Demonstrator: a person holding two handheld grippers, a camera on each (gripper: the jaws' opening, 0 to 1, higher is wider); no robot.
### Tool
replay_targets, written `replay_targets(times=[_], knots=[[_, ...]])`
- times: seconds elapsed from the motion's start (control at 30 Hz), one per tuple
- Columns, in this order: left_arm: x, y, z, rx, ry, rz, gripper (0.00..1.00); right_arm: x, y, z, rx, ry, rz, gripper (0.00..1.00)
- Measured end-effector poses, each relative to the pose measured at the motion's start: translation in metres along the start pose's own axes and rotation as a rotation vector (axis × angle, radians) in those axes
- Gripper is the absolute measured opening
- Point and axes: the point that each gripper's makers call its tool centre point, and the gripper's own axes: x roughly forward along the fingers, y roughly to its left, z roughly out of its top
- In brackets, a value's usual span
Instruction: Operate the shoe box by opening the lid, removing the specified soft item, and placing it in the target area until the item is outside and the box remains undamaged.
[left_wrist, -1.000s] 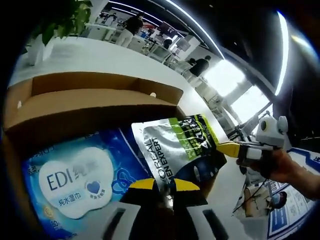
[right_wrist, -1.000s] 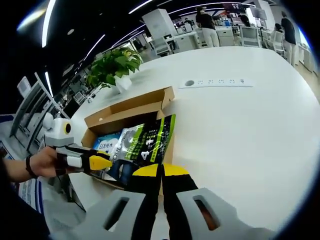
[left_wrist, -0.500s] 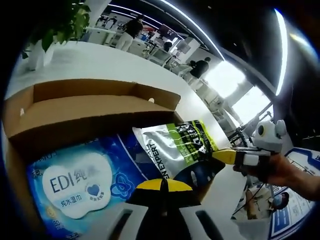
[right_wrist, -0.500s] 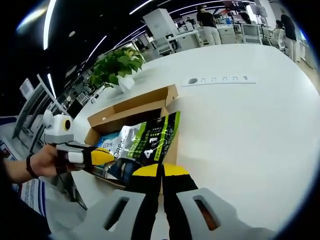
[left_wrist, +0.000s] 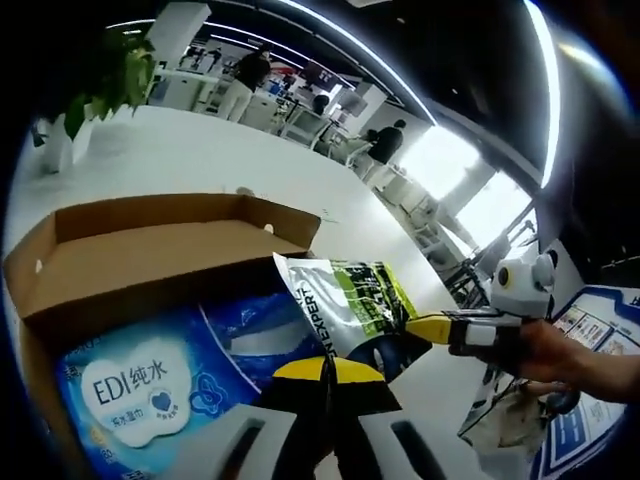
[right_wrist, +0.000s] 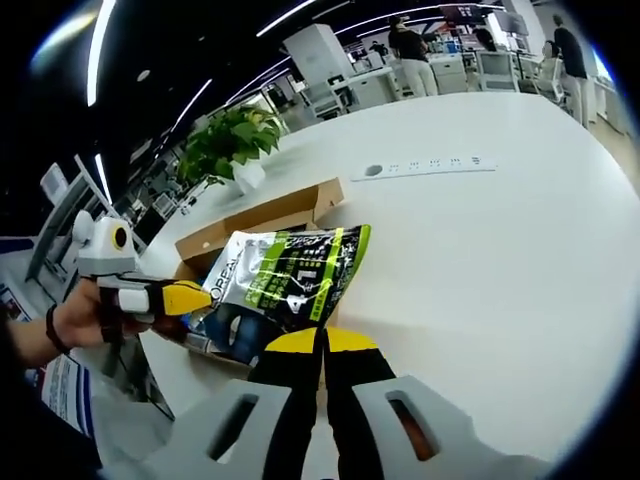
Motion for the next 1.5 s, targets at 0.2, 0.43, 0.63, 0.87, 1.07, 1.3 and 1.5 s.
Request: replay_targets(times=[0.2, 0.43, 0.63, 0.87, 1.07, 1.3, 1.5], knots=[[0.012, -0.016, 0.001, 0.018, 0.007, -0.018, 0.00, -0.012, -0.016, 0.000, 0.011, -0.013, -0.010, 0.00], [0.032, -0.036, -0.001, 0.049, 0.039, -0.045, 0.00, -0.029, -0.040, -0.005, 0.037, -0.025, -0.030, 0.00], [0.052, -0.056, -0.002, 0.076, 0.066, -0.072, 0.00, -0.046, -0.061, -0.009, 0.062, -0.038, -0.053, 0.00], [0.077, -0.084, -0.006, 0.103, 0.095, -0.109, 0.00, -0.069, -0.090, -0.011, 0.083, -0.048, -0.090, 0.00], [0.094, -0.102, -0.011, 0.123, 0.116, -0.132, 0.00, -0.084, -0.109, -0.015, 0.092, -0.048, -0.117, 0.00], [0.107, -0.115, -0.015, 0.131, 0.134, -0.149, 0.00, -0.097, -0.126, -0.014, 0.103, -0.052, -0.136, 0.00], [0.115, -0.118, -0.018, 0.108, 0.140, -0.154, 0.00, -0.100, -0.134, -0.013, 0.104, -0.053, -0.138, 0.00]])
